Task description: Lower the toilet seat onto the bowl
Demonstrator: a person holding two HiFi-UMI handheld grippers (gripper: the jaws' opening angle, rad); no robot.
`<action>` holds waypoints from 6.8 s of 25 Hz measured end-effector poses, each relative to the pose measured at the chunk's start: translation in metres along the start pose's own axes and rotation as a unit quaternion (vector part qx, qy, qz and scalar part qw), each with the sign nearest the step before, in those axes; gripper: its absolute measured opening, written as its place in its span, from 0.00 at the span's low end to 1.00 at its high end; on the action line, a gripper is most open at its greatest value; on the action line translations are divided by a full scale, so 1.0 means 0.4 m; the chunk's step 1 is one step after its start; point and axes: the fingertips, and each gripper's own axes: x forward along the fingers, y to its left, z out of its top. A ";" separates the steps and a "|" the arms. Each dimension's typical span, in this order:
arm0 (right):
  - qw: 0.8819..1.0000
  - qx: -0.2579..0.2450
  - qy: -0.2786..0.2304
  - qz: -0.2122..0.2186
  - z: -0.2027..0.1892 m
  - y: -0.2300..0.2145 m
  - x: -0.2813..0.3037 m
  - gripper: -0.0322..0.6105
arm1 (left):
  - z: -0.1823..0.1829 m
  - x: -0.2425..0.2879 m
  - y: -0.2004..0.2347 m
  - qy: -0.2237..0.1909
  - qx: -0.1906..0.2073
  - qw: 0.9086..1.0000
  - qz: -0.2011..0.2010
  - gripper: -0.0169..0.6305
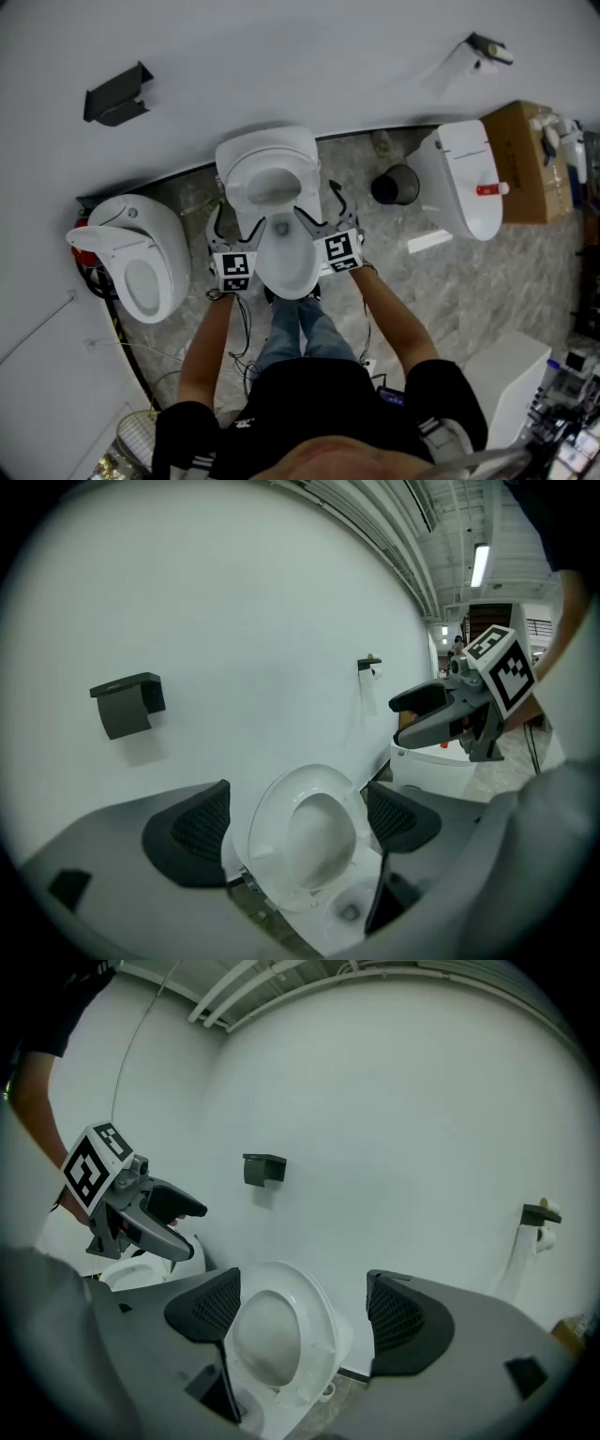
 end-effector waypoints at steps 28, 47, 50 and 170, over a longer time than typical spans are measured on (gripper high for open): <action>0.986 -0.103 0.121 0.046 -0.195 -0.037 0.385 0.70 | -0.184 0.384 0.090 0.099 0.046 0.994 -0.012 0.72; 0.970 -0.173 0.153 0.072 -0.223 -0.026 0.461 0.39 | -0.191 0.445 0.126 0.138 0.107 0.985 0.000 0.35; 0.969 -0.177 0.156 0.072 -0.225 -0.025 0.454 0.38 | -0.193 0.436 0.123 0.137 0.113 0.984 0.003 0.30; 0.612 0.765 0.199 -0.007 -0.983 0.472 -0.320 0.28 | -1.028 -0.311 -0.392 0.415 -0.175 0.884 -0.126 0.39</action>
